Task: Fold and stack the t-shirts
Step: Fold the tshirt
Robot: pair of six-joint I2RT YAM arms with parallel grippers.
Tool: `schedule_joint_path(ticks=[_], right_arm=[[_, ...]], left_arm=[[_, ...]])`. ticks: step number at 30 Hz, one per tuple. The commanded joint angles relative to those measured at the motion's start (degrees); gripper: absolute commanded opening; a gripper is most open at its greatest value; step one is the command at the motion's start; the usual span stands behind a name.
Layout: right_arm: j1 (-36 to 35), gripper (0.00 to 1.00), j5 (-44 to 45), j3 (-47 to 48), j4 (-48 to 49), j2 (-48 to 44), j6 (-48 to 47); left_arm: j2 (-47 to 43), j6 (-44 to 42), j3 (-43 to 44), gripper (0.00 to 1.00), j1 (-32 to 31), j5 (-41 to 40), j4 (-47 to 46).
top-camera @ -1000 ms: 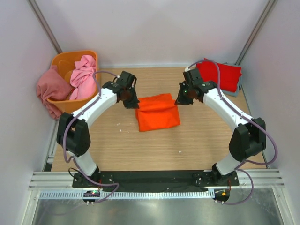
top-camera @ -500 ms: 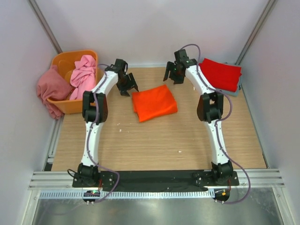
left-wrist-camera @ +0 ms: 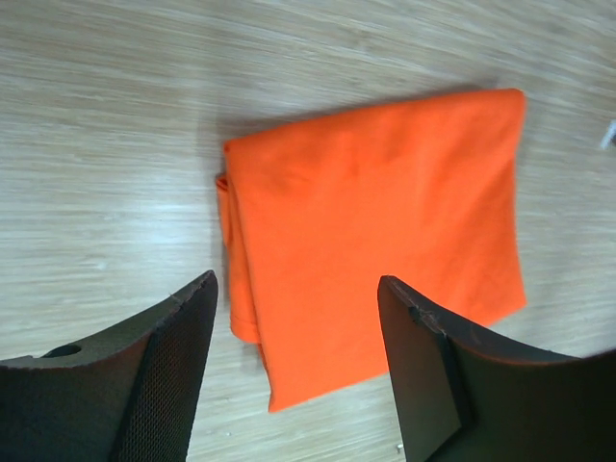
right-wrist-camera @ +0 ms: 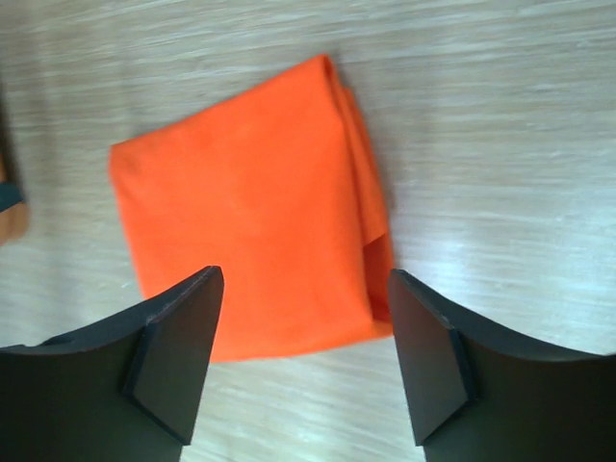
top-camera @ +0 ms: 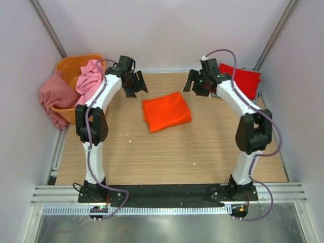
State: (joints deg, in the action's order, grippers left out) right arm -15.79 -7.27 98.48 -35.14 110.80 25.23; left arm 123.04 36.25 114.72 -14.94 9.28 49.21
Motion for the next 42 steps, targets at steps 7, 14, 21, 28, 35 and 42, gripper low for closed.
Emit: schedule_joint_path(ticks=[7, 14, 21, 28, 35, 42], right_arm=[[-0.9, 0.49, -16.4, -18.1, 15.4, -5.9, 4.2], [-0.6, 0.45, -24.6, -21.7, 22.7, -1.0, 3.7], [-0.3, 0.44, -23.2, -27.0, 22.5, 0.0, 4.5], [-0.3, 0.44, -7.9, -39.5, 16.9, -8.7, 5.5], [-0.3, 0.47, -6.5, -42.6, 11.8, -19.3, 4.2], [-0.4, 0.54, -9.0, -32.6, 7.1, -26.6, 2.5]], left_arm=[[-1.3, -1.5, -8.2, 0.64, -3.4, 4.0, -7.3], [4.5, -2.1, -5.5, 0.62, -4.9, 5.0, -7.6], [9.0, -5.3, -4.8, 0.61, -5.1, 3.8, -7.8], [11.3, -8.6, -3.7, 0.6, -5.2, 1.7, -7.6], [7.6, -10.1, -1.9, 0.6, -5.8, -0.9, -4.4], [-1.3, -10.5, 3.1, 0.64, -10.5, -8.6, 4.6]])
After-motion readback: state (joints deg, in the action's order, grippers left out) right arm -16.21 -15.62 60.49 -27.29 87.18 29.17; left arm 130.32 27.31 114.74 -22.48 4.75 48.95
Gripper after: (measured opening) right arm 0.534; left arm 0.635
